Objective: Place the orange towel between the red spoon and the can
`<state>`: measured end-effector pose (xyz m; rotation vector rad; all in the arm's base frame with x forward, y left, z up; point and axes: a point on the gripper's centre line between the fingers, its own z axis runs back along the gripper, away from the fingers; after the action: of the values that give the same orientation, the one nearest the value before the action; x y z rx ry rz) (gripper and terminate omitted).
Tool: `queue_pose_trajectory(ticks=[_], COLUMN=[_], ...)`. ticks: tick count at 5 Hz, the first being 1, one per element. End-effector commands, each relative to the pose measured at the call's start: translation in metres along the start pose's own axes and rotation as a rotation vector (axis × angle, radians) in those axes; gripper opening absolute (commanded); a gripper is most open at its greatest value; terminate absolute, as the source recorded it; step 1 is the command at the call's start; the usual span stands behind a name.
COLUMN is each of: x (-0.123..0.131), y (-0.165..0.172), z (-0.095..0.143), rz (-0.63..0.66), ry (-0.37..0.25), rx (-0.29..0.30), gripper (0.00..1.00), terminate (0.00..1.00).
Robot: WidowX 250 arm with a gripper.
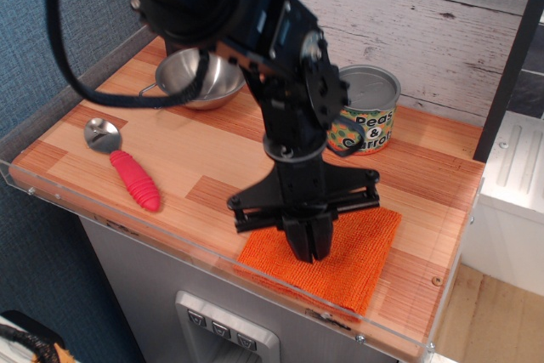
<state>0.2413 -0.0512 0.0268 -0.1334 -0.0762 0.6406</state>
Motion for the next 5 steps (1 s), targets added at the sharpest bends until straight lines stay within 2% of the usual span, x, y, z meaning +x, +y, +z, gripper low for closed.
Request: queue_pose_trajectory(ticks=[1, 2, 3, 4, 5], x=[0.015, 0.021, 0.029, 0.038, 0.046], y=[-0.006, -0.001, 0.000, 0.000, -0.003], z=[-0.009, -0.011, -0.013, -0.014, -0.013], rz=[0.011, 0.000, -0.066, -0.186, -0.316], ry=[-0.037, -0.050, -0.055, -0.036, -0.041], rx=[-0.060, -0.050, -0.026, 0.002, 0.053], gripper=[0.00, 0.00, 0.00, 0.00, 0.00], terminate=[0.00, 0.00, 0.00, 0.00, 0.00])
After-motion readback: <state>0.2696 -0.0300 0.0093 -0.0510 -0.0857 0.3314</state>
